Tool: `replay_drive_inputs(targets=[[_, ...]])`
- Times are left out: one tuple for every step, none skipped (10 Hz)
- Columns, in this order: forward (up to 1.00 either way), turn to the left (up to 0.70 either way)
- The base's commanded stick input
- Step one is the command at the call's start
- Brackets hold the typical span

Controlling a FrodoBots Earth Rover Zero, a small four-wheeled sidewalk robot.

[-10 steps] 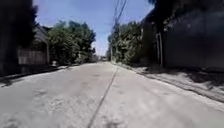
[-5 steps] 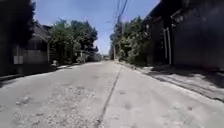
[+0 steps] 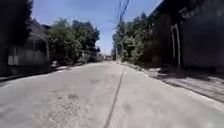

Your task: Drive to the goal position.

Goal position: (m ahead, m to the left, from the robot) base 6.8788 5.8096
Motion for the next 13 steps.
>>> replay_drive_inputs(targets=[[1.0,0.02],[1.0,0.02],[1.0,0.02],[1.0,0.02],[1.0,0.02],[1.0,0.02],[1.0,0.02],[1.0,0.02],[1.0,0.02],[1.0,0.02],[1.0,0.02],[1.0,0.02],[1.0,0.02]])
